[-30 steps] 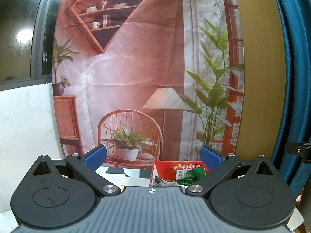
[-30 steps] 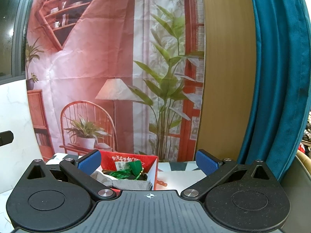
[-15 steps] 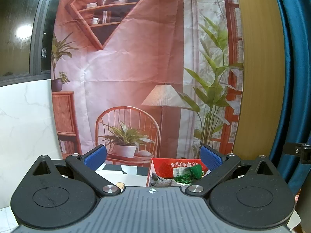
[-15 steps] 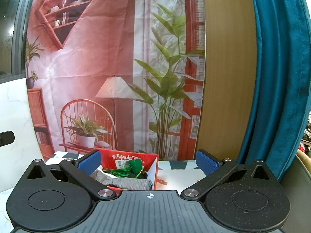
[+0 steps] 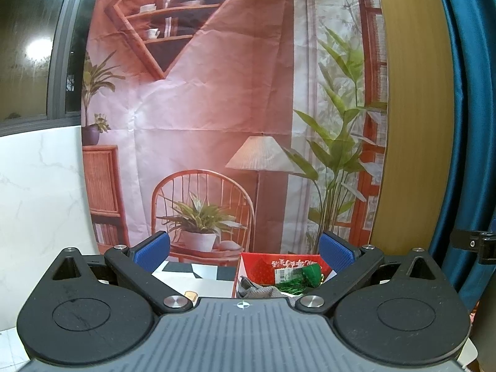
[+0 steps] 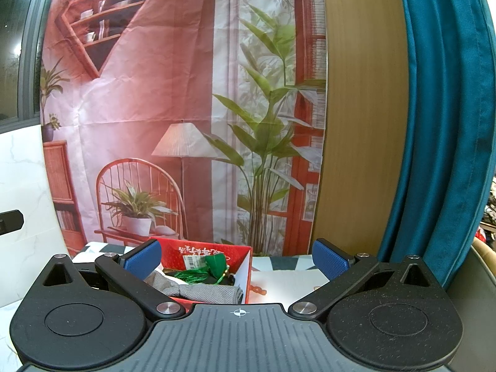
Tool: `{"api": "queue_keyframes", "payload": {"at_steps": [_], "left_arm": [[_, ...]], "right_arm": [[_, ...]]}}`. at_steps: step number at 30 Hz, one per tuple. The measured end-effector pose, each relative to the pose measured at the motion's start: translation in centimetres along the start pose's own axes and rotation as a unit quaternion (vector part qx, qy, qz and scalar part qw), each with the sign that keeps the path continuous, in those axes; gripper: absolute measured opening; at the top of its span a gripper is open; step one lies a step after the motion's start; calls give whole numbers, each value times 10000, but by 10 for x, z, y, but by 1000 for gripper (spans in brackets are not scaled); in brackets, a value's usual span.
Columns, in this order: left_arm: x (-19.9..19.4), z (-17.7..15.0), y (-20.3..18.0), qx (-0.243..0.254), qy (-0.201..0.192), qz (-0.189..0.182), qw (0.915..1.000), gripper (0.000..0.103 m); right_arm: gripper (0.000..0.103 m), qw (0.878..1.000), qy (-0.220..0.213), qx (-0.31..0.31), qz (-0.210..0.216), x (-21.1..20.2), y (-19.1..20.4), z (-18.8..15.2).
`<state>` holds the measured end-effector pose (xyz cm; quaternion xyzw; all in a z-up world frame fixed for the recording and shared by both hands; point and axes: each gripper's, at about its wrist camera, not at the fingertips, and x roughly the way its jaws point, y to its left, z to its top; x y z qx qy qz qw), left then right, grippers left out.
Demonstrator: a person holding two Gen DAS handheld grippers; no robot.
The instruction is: Organize soft objects
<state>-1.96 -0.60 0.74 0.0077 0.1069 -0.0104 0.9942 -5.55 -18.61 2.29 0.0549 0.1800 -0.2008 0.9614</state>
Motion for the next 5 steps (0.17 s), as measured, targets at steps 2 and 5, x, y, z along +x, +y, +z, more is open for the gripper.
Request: {"api": "queue_keyframes", "payload": {"at_steps": [2, 5], "left_arm": [[-1, 0, -1, 9, -21, 8, 10000, 103], [-1, -1, -1, -1, -34, 21, 10000, 103]], "right_arm": [[103, 10000, -1, 1, -1, 0, 0, 0], [103, 10000, 1, 8, -2, 0, 0, 0]]}}
